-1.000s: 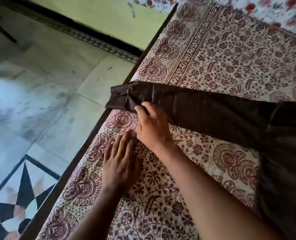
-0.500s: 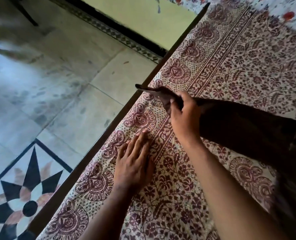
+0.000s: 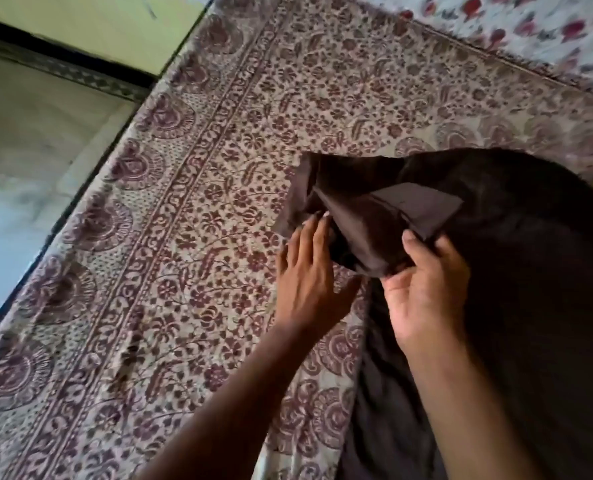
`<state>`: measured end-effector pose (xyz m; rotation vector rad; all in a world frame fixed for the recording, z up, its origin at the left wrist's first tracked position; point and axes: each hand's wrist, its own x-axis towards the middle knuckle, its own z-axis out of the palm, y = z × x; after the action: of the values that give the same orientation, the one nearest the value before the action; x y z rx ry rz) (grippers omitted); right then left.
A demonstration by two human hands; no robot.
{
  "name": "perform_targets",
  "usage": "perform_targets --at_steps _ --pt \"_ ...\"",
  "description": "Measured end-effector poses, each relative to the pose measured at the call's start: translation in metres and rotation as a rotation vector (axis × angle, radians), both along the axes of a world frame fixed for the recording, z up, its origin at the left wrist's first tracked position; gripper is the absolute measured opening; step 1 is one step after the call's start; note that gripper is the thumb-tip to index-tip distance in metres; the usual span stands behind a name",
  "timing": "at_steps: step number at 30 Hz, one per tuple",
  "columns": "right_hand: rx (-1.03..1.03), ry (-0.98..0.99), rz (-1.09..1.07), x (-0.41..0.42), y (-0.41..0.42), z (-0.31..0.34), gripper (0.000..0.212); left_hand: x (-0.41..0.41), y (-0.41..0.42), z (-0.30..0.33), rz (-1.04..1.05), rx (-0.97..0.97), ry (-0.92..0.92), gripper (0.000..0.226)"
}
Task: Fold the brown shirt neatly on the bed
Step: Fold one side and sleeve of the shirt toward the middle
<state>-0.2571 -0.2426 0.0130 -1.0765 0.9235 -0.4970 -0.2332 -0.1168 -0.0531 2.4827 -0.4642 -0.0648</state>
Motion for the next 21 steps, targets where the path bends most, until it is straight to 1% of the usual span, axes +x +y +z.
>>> perform_targets --at_steps 2,3,5,7,9,12,16,18,21 --pt "0.096 -0.056 -0.083 -0.023 -0.047 0.012 0.033 0.004 -0.047 -0.004 0.03 -0.019 0.007 0.094" --pt "0.1 -0.073 -0.097 -0.033 -0.068 0.016 0.033 0.009 -0.059 -0.008 0.028 0.025 -0.005 0.089" --pt "0.086 -0.096 -0.138 -0.061 -0.122 0.021 0.031 0.018 -0.086 -0.013 -0.05 0.175 -0.106 0.075" --pt "0.086 -0.054 -0.22 -0.092 -0.177 0.02 0.033 0.027 -0.104 -0.012 -0.125 0.351 -0.224 0.056" --pt "0.128 -0.013 -0.295 -0.121 -0.225 0.013 0.033 0.034 -0.124 -0.002 -0.162 0.474 -0.297 0.046" --pt "0.147 0.014 -0.341 -0.155 -0.292 0.0 0.04 0.024 -0.171 0.017 -0.245 0.52 -0.364 0.042" --pt "0.169 -0.025 -0.456 -0.167 -0.369 0.002 0.049 -0.014 -0.234 0.035 -0.292 0.54 -0.416 0.024" --pt "0.176 -0.028 -0.473 -0.168 -0.407 0.006 0.043 -0.03 -0.264 0.043 -0.302 0.56 -0.446 0.018" --pt "0.161 0.012 -0.43 -0.175 -0.46 0.001 0.025 -0.049 -0.312 0.048 -0.362 0.577 -0.444 0.014"
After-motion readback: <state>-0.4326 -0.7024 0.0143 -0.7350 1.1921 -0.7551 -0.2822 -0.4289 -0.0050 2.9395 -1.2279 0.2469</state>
